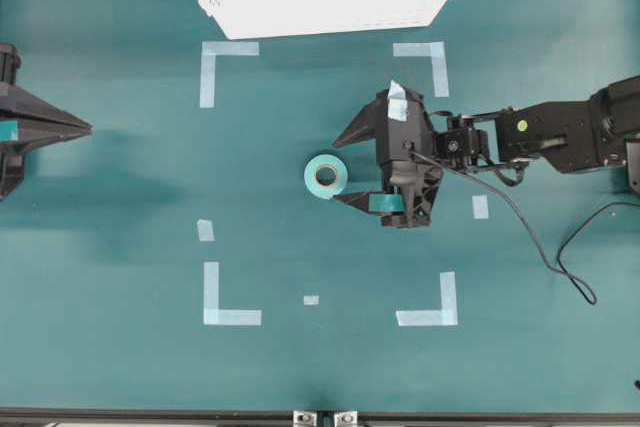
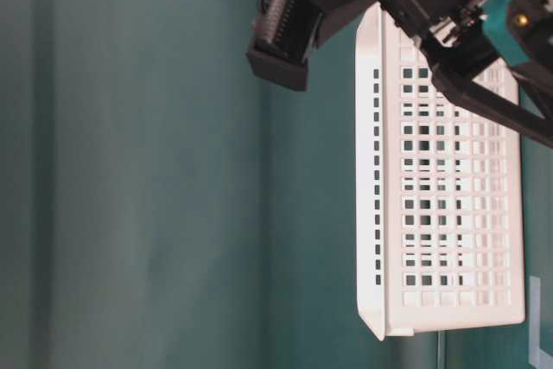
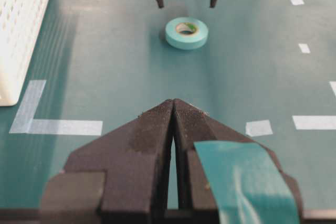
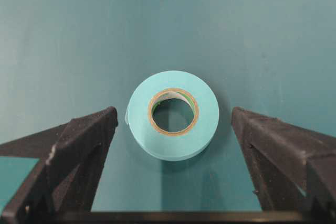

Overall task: Put the tape in the middle into the white basket.
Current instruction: 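Lower the right gripper around the tape roll and close on it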

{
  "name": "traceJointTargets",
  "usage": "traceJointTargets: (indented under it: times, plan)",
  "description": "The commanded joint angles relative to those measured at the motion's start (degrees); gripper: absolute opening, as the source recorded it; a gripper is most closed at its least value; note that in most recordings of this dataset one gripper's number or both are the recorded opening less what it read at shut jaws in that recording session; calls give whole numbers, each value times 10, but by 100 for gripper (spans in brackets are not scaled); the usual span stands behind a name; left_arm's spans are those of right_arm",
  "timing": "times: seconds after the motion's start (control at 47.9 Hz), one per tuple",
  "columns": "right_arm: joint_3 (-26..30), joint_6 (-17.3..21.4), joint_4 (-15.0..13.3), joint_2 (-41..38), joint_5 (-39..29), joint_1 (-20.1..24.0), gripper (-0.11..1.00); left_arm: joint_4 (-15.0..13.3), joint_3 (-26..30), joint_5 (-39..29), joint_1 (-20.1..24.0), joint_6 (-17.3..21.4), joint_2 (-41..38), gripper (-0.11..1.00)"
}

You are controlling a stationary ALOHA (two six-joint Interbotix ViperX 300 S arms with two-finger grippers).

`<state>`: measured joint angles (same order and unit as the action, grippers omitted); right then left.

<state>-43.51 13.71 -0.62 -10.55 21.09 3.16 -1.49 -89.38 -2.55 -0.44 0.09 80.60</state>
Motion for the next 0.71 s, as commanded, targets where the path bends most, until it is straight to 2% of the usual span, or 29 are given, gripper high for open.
traceJointTargets:
  times: [0.0, 0.689]
  plan:
    - [14, 6, 2, 3, 5, 2, 99, -1, 7, 4, -1, 1, -4, -11]
    - [29, 15, 2, -27, 13, 1, 99, -1, 7, 4, -1, 1, -5, -11]
